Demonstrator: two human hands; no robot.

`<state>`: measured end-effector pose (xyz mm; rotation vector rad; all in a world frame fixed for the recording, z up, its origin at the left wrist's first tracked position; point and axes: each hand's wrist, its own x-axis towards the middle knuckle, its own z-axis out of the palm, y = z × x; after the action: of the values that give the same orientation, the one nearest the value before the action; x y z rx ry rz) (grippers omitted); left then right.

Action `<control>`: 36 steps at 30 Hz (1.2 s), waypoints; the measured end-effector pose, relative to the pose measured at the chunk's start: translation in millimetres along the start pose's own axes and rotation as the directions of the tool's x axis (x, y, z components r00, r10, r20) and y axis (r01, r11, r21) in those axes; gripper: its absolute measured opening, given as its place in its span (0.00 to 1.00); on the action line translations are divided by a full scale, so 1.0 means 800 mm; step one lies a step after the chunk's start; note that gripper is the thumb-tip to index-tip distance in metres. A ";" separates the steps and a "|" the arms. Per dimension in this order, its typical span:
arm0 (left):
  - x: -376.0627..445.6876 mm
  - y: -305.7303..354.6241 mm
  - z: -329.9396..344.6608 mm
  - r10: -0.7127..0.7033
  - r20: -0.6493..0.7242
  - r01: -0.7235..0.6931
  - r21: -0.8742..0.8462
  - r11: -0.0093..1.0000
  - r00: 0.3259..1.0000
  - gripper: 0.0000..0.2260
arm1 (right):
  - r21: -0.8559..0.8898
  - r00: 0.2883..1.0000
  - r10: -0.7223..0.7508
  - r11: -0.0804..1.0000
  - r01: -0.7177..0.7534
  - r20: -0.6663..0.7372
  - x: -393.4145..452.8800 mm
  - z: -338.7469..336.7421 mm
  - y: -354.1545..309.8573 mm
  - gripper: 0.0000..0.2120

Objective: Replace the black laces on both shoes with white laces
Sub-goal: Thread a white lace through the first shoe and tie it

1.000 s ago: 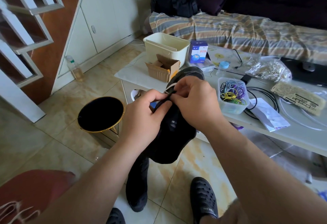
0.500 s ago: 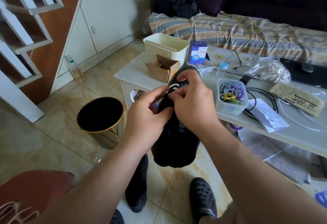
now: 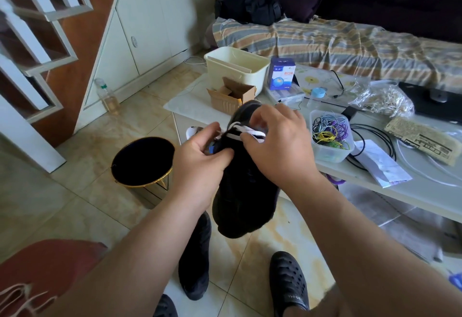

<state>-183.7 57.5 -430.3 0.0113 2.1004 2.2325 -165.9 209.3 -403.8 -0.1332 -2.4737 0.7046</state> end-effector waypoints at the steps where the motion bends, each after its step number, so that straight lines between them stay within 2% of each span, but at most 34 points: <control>1: 0.003 0.003 -0.003 -0.014 -0.045 0.012 -0.053 0.999 0.999 0.29 | -0.018 1.000 0.006 1.000 -0.006 -0.009 -0.001 0.001 0.004 0.09; 3: 0.010 0.007 -0.009 -0.015 -0.117 -0.003 -0.160 0.987 0.993 0.30 | -0.027 0.993 0.086 0.996 -0.084 0.076 -0.004 0.002 0.010 0.11; 5: 0.014 0.010 -0.011 0.001 -0.121 -0.029 -0.232 0.972 0.993 0.32 | -0.019 0.974 0.164 0.986 -0.163 0.155 -0.006 0.006 0.016 0.10; 10: 0.006 0.013 -0.011 0.070 0.006 -0.066 -0.265 0.962 0.998 0.26 | 0.048 0.960 0.269 0.961 -0.274 0.083 0.001 0.011 0.031 0.08; 12: 0.008 0.018 -0.016 0.041 0.014 -0.034 -0.308 0.951 0.999 0.25 | 0.089 0.950 0.308 0.946 -0.311 0.055 0.005 0.008 0.036 0.08; 13: 0.010 0.020 -0.020 -0.005 -0.006 0.002 -0.360 0.933 1.000 0.21 | 0.095 0.945 0.325 0.940 -0.328 0.048 0.006 0.007 0.040 0.09; 16: 0.023 0.028 -0.036 -0.143 -0.026 0.107 -0.536 0.837 0.989 0.04 | 0.054 0.929 0.366 0.928 -0.368 0.049 0.005 0.005 0.053 0.09; 17: 0.031 0.030 -0.046 -0.189 -0.053 0.116 -0.622 0.775 0.980 0.03 | 0.045 0.921 0.385 0.921 -0.387 0.049 0.005 0.002 0.059 0.08; 19: 0.051 0.039 -0.077 -0.250 -0.145 0.044 -0.781 0.623 0.957 0.09 | 0.056 0.901 0.433 0.899 -0.435 0.035 0.008 -0.007 0.070 0.07; 20: 0.060 0.044 -0.091 -0.265 -0.213 -0.005 -0.789 0.615 0.940 0.09 | 0.075 0.890 0.456 0.887 -0.457 0.023 0.010 -0.012 0.074 0.07; 21: 0.066 0.046 -0.102 -0.267 -0.301 -0.036 -0.723 0.690 0.916 0.07 | 0.094 0.884 0.468 0.879 -0.467 0.011 0.012 -0.016 0.076 0.07; 23: 0.064 0.040 -0.102 -0.171 -0.433 -0.005 -0.376 0.927 0.885 0.03 | 0.124 0.890 0.455 0.883 -0.452 0.002 0.014 -0.019 0.074 0.07; 24: 0.057 0.034 -0.093 -0.095 -0.414 0.024 -0.172 0.985 0.905 0.05 | 0.139 0.899 0.439 0.890 -0.434 0.001 0.014 -0.019 0.070 0.07; 25: 0.049 0.028 -0.080 -0.026 -0.344 0.027 -0.002 1.000 0.938 0.06 | 0.154 0.906 0.424 0.895 -0.418 -0.005 0.014 -0.018 0.065 0.06; 27: 0.033 0.021 -0.051 0.038 -0.141 -0.003 0.242 0.970 0.989 0.08 | 0.168 0.918 0.397 0.906 -0.387 -0.025 0.013 -0.014 0.054 0.07; 30: 0.017 0.013 -0.025 0.070 0.055 -0.088 0.503 0.860 0.996 0.10 | 0.189 0.924 0.382 0.909 -0.370 -0.026 0.013 -0.010 0.044 0.07; 33: 0.014 0.008 -0.021 0.090 0.103 -0.134 0.582 0.802 0.991 0.06 | 0.206 0.923 0.382 0.907 -0.368 -0.035 0.012 -0.010 0.040 0.08; 36: 0.012 0.006 -0.027 0.068 0.191 -0.167 0.574 0.802 0.979 0.12 | 0.214 0.920 0.391 0.902 -0.375 -0.036 0.013 -0.011 0.043 0.06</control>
<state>-194.7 36.4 -427.0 0.3560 2.6542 1.4631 -171.7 245.0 -409.9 -0.5722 -2.3035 1.0907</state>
